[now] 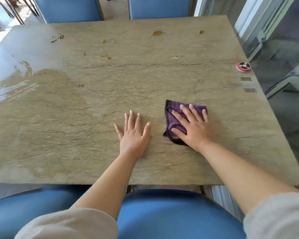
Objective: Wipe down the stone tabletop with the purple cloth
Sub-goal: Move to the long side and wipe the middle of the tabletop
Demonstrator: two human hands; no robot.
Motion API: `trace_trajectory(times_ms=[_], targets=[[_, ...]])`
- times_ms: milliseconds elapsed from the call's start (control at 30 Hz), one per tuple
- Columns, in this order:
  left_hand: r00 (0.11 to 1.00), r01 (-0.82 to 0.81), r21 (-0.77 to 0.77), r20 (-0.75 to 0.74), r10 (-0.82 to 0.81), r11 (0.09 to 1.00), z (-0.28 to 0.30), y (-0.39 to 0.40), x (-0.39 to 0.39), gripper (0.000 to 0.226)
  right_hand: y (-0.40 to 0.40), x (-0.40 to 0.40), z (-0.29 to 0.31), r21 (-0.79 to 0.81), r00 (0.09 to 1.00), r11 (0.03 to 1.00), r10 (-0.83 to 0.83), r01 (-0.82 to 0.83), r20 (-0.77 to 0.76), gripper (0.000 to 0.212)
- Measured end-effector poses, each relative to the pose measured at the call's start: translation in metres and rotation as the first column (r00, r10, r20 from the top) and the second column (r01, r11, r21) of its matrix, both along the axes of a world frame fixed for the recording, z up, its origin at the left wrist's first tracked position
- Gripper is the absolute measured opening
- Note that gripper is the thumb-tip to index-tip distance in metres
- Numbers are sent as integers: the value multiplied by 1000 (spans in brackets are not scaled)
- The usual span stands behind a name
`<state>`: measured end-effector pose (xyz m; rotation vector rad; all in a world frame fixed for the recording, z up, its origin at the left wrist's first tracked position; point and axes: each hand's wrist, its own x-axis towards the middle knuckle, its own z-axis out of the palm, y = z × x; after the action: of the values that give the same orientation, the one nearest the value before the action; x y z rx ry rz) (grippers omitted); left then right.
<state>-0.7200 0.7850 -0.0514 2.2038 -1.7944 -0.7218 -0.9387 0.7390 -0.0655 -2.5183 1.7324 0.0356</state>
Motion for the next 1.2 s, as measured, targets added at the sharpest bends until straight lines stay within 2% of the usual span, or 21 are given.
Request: trace_trajectory(times_ms=[33, 67, 133, 200, 267, 333, 433, 533, 600, 633, 700, 833, 933, 1000, 1067, 1100, 1167, 1200], targets=[[999, 27, -13, -28, -27, 1000, 0, 1, -11, 65, 5, 9, 0, 5, 992, 992, -126, 126, 0, 69], [998, 44, -28, -52, -45, 999, 0, 1, -21, 63, 16, 14, -2, 6, 990, 990, -140, 140, -19, 70], [994, 57, -66, -94, -63, 996, 0, -1, -39, 57, 47, 2, 2, 27, 993, 995, 101, -99, -62, 70], [992, 56, -101, -106, -66, 993, -1, -6, -52, 52, 71, -32, 8, 65, 927, 928, 371, -368, -58, 69], [997, 49, -98, -48, -54, 994, -3, -12, -62, 51, 69, -66, 8, 90, 882, 881, 470, -465, -43, 69], [995, 58, -80, 88, -51, 995, -7, -15, -71, 52, 48, -81, 2, 47, 928, 928, 371, -369, -44, 68], [965, 82, -54, 254, -66, 995, -15, -17, -76, 55, -6, -77, -3, -19, 1000, 1000, -11, 11, 3, 69], [957, 75, -50, 283, -58, 996, -19, -19, -77, 55, -64, -59, -5, 26, 934, 934, -357, 356, 6, 68], [955, 75, -58, 291, -55, 995, -20, -20, -77, 55, -90, -42, -5, 63, 870, 869, -493, 491, 13, 67], [955, 74, -60, 290, -53, 995, -20, -20, -77, 56, -97, -34, -4, 67, 856, 855, -517, 515, 12, 67], [956, 80, -63, 287, -59, 995, -20, -21, -77, 56, -95, -24, -4, 72, 887, 885, -463, 461, 13, 65], [958, 91, -61, 277, -70, 994, -17, -20, -77, 56, -21, -29, -3, -4, 992, 993, -118, 119, 43, 64], [958, 114, -44, 271, -98, 992, -17, -19, -76, 57, 37, -50, -7, -11, 996, 997, 73, -73, 49, 61], [970, 89, -23, 231, -81, 996, -13, -21, -75, 58, 49, -67, -3, 35, 981, 991, 124, -130, 146, 56], [990, 31, -53, 137, -24, 998, -5, -22, -85, 61, 52, -83, 4, 42, 947, 999, 13, -28, 320, 48], [993, 59, -108, 111, -47, 992, 0, -18, -95, 61, 53, -92, 5, 2, 928, 997, -73, 77, 365, 45], [955, 289, -228, 137, -263, 930, 7, -2, -126, 61, 55, -115, 5, -62, 888, 945, -279, 322, 367, 37], [902, 427, -225, 178, -394, 876, 5, 9, -144, 64, 56, -128, 7, -60, 853, 899, -388, 434, 349, 35]])
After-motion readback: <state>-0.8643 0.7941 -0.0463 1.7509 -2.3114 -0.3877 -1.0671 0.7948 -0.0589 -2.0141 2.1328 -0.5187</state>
